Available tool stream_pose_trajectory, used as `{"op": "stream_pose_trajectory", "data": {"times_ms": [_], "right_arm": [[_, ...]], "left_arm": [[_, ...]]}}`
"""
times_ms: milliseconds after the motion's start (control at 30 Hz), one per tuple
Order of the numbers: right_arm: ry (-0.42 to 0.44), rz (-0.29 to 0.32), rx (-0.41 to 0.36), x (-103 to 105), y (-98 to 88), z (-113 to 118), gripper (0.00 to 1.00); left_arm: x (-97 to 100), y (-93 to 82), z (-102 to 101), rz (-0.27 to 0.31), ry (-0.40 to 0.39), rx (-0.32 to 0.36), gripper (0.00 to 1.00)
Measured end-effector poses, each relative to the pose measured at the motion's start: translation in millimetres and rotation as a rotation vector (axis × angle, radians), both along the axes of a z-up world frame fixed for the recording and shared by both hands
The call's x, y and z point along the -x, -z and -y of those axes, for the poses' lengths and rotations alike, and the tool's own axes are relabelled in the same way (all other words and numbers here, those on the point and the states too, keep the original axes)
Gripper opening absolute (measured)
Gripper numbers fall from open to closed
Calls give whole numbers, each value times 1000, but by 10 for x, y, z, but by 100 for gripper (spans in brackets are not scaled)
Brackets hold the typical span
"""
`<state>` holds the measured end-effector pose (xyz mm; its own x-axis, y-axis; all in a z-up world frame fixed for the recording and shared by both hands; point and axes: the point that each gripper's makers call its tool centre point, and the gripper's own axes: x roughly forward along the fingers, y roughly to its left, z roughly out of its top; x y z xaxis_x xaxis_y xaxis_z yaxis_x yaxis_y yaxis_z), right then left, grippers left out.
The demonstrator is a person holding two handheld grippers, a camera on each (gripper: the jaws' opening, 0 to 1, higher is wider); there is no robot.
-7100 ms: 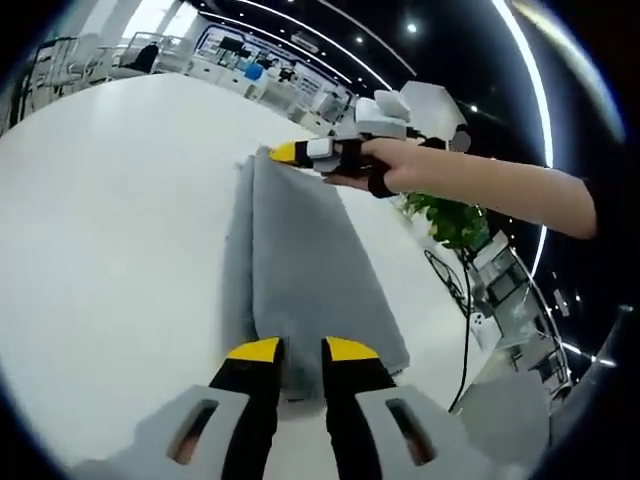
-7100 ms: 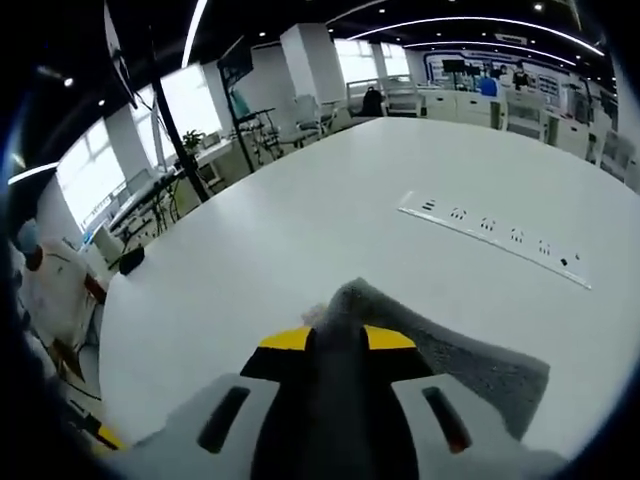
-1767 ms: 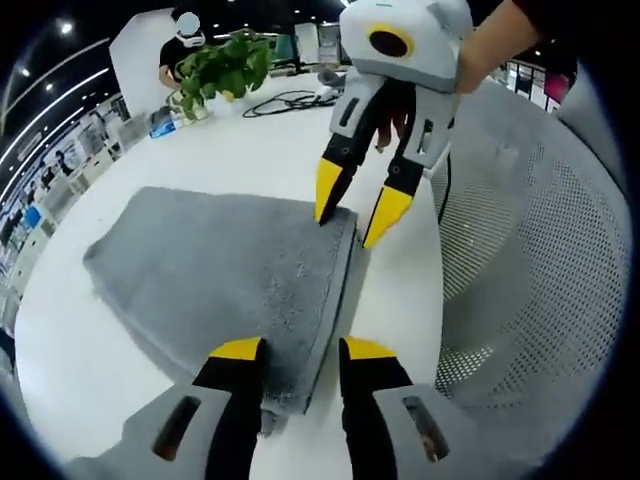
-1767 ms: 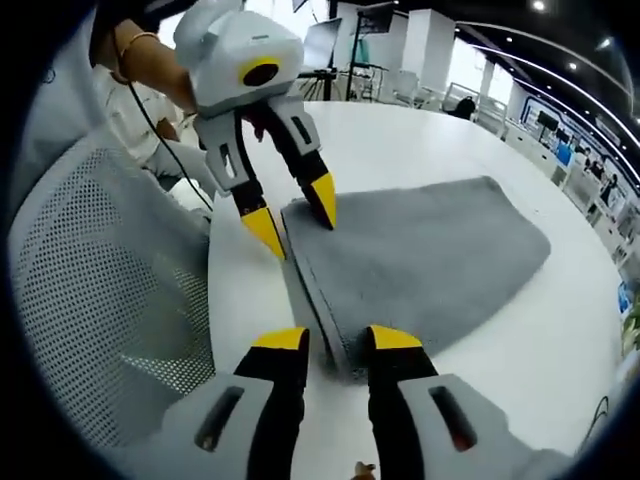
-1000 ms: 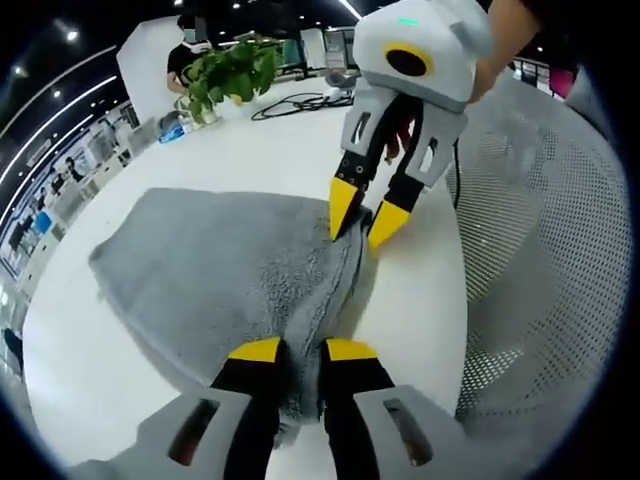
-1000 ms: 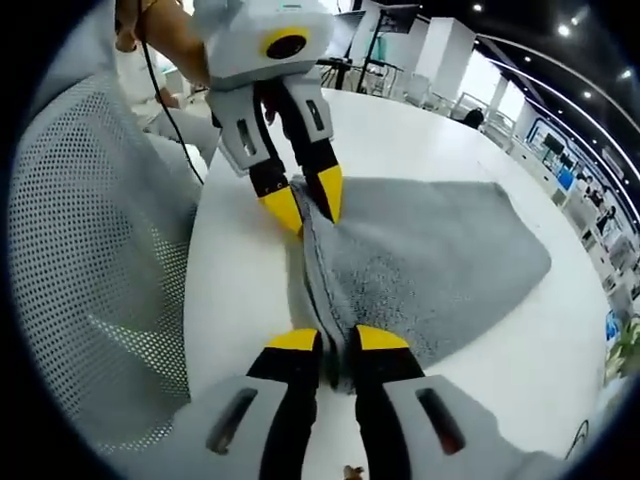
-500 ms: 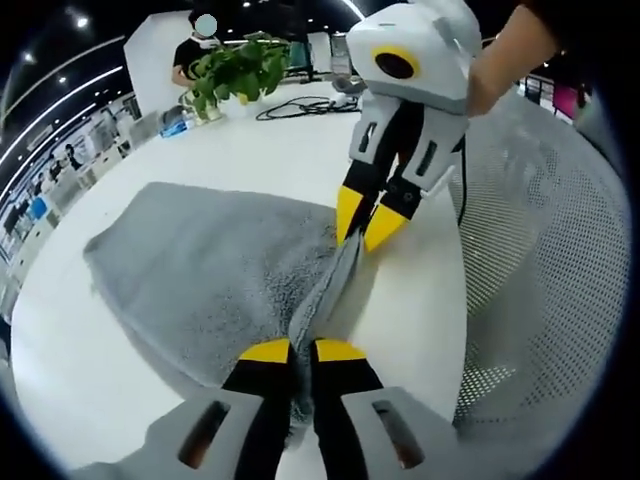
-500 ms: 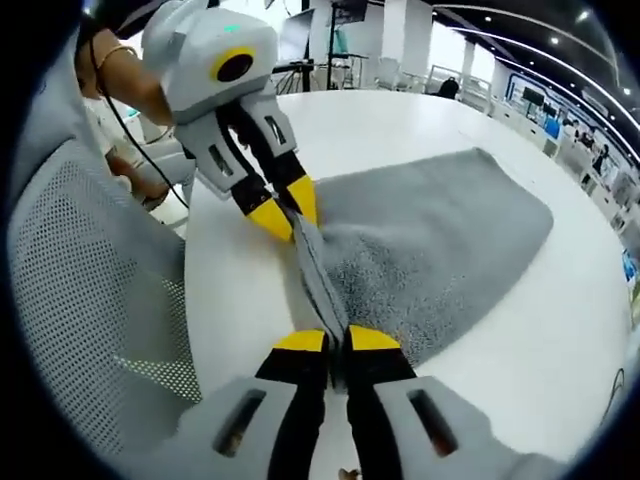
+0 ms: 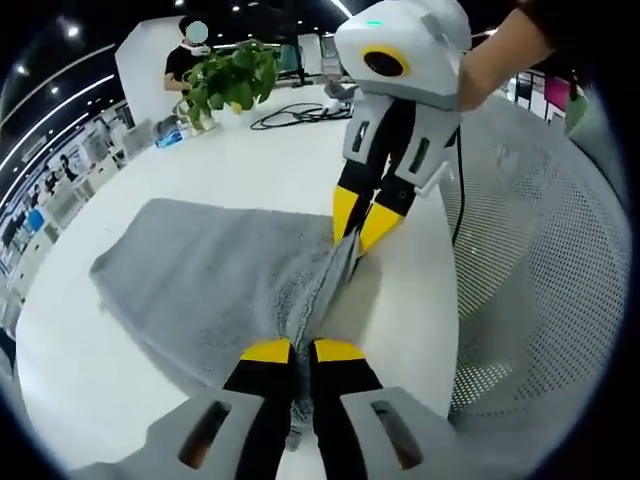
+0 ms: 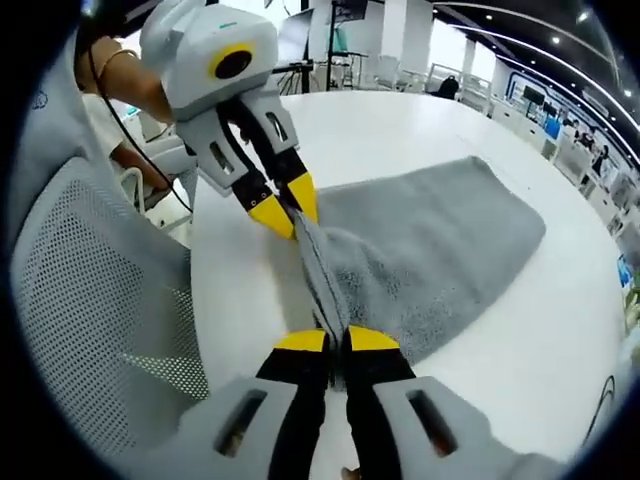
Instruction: Fold the towel on the table until its edges align and the towel forms a compact rectangular stack.
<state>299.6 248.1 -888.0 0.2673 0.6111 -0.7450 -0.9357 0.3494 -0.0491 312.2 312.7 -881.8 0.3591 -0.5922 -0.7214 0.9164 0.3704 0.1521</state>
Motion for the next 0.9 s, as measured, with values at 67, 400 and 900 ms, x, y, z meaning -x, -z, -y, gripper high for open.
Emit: {"op": "stream_pose_trajectory", "data": {"times_ms": [67, 400, 900], "right_arm": [[18, 4, -16, -15, -46, -2, 3], [44, 42, -59, -81, -271, 8, 3], [-18, 67, -2, 3, -185, 8, 4]], "left_arm": [[-27, -35, 3, 14, 3, -2, 5], [-93, -259, 14, 55, -4, 21, 5], [39, -99, 52, 65, 86, -58, 6]]}}
